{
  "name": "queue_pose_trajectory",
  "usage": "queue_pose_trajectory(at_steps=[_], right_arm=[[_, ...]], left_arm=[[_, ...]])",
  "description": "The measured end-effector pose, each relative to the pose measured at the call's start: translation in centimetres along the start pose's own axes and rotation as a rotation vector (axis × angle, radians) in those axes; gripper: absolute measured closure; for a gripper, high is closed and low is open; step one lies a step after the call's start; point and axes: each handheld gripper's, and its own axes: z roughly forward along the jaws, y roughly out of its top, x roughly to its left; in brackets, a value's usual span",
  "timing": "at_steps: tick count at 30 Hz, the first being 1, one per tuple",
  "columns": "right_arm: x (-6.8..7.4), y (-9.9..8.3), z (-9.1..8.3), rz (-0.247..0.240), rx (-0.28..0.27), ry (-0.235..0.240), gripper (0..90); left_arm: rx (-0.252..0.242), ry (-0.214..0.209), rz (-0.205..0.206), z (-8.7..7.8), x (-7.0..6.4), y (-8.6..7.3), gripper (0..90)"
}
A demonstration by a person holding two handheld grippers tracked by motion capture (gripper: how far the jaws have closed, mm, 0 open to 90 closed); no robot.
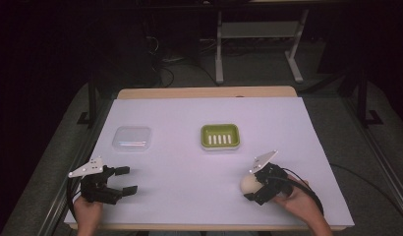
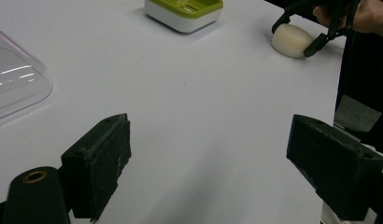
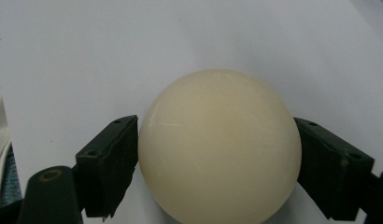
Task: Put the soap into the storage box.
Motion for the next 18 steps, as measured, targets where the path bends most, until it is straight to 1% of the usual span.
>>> queue_pose_trajectory(at_steps=[8,13,18], right_arm=[[0.06,0.06,0.13,-0.01,0.01,-0.012,22.4],[0.11,0.08,0.11,-0.012,0.011,-0.012,23.3],[0.17,0.09,0.08,-0.02,0.012,-0.023,23.7]], left_arm=[[0.0,0.0,0.0,0.01,0.0,0.0,13.2],[0.0,0.0,0.0,0.01,-0.02,0.01,13.1],[0.001,0.0,0.004,0.02,-0.02,0.02,13.1]])
